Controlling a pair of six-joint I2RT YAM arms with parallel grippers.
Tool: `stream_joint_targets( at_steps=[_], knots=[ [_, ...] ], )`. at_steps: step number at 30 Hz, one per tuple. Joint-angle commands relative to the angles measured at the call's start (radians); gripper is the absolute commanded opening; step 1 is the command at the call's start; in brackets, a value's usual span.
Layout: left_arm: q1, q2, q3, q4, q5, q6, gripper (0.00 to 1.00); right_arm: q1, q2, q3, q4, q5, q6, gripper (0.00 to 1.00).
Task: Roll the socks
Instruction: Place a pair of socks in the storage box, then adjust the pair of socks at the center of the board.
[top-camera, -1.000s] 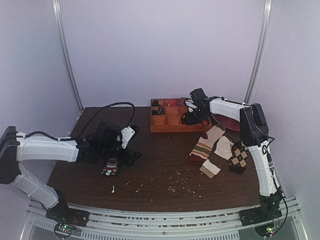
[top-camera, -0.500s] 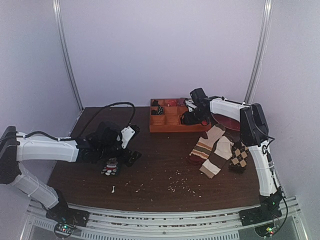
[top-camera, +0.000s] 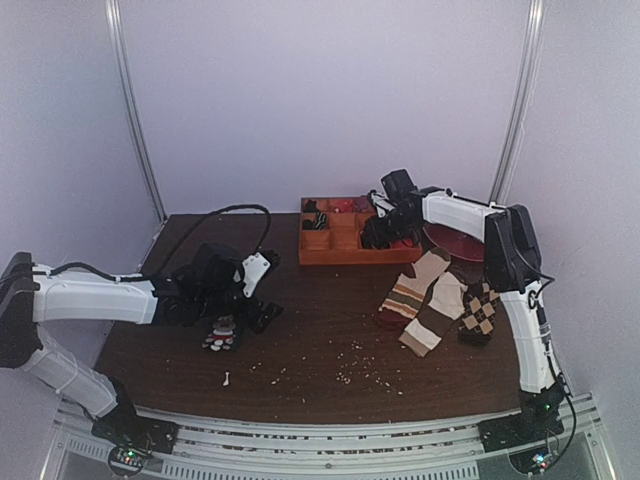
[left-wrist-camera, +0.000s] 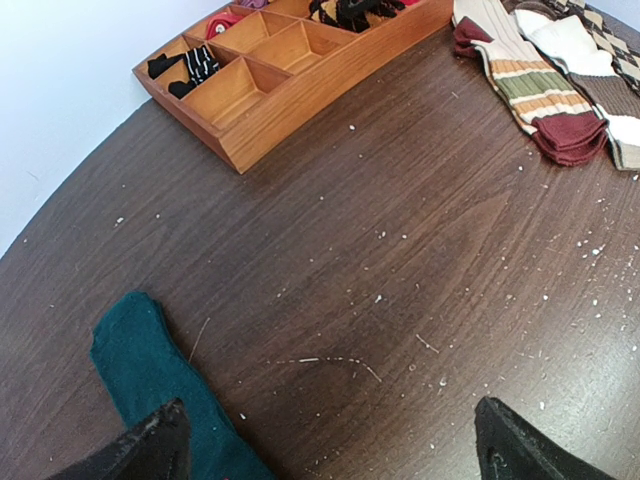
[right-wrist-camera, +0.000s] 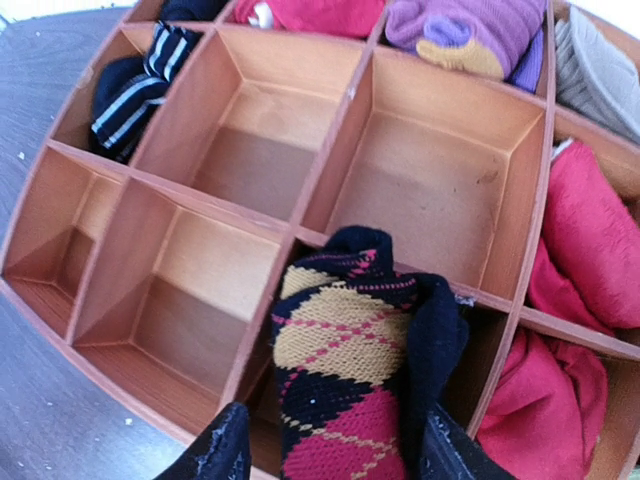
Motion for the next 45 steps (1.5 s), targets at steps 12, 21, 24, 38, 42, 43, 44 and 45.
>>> stream_joint_targets(
  at_steps=[12,21,24,38,42,43,44,45],
  knots=[
    [0.007,0.004,0.024,0.018,-0.01,0.02,0.98,0.015,-0.02,-0.009,-0.019,0.042,-0.004,0.16],
    [0.007,0.013,0.022,0.017,-0.009,0.017,0.98,0.014,-0.011,-0.183,-0.025,0.144,0.006,0.08],
    [0.007,0.017,0.02,0.019,-0.007,0.017,0.98,0.009,-0.002,-0.205,-0.034,0.157,0.02,0.08],
    [0.007,0.025,0.025,0.016,-0.013,0.018,0.98,-0.012,-0.087,-0.309,0.106,-0.02,0.016,0.42],
    [0.007,0.019,0.025,0.013,-0.021,0.02,0.98,-0.017,-0.089,-0.217,0.103,-0.102,0.004,0.49],
    [0.007,0.016,0.024,0.012,-0.023,0.02,0.98,-0.017,-0.094,-0.199,0.106,-0.104,0.002,0.5],
    [0.007,0.012,0.024,0.012,-0.025,0.019,0.98,-0.018,-0.099,-0.183,0.111,-0.108,0.001,0.5],
    [0.007,0.009,0.023,0.011,-0.025,0.019,0.98,-0.019,-0.108,-0.173,0.122,-0.115,0.001,0.5]
  ],
)
